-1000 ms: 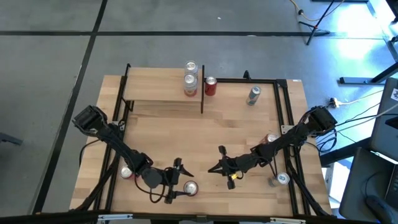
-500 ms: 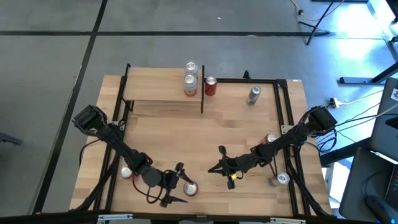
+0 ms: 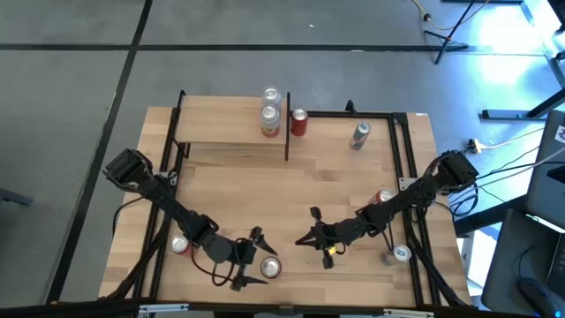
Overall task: Place canned beverage on shelf
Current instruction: Put the bottom red black soda can on the shelf
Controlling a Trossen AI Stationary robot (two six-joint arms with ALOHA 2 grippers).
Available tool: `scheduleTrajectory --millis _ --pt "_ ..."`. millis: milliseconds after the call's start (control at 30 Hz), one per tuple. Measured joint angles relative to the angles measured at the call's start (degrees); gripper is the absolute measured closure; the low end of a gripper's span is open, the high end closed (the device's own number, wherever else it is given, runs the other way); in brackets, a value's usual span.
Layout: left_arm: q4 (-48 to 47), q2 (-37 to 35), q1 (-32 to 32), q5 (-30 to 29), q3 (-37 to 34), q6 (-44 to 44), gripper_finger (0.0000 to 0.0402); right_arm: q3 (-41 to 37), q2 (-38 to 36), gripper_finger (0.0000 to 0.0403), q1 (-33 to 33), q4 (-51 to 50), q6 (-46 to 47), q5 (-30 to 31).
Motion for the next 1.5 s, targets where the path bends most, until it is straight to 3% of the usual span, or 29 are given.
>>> scheduleTrajectory --millis 633,833,1133,1333,1500 --pt "-0.12 4.46 0.26 -2.33 0.02 -1.74 0.0006 -0.02 -0.04 0.0402 -0.02 0.01 -0.02 0.00" --pt "-0.01 4.15 0.26 -2.00 0.02 -1.92 0.0056 -0.02 -0.04 0.0402 0.00 0.01 -0.02 0.00" --pt "-10.81 -2.60 3.51 7.17 -0.03 2.44 0.0173 -0.02 -0.04 0.0402 -0.02 0.01 -0.19 3.84" --pt "-19.13 -9.85 9.60 13.16 -0.04 10.13 0.0176 -0.02 -0.04 0.0402 -0.04 -0.25 -0.11 8.92" --pt "-23.37 -12.03 16.37 24.70 -0.02 16.10 0.0176 -0.04 -0.04 0.0402 -0.46 -0.97 -0.09 10.40"
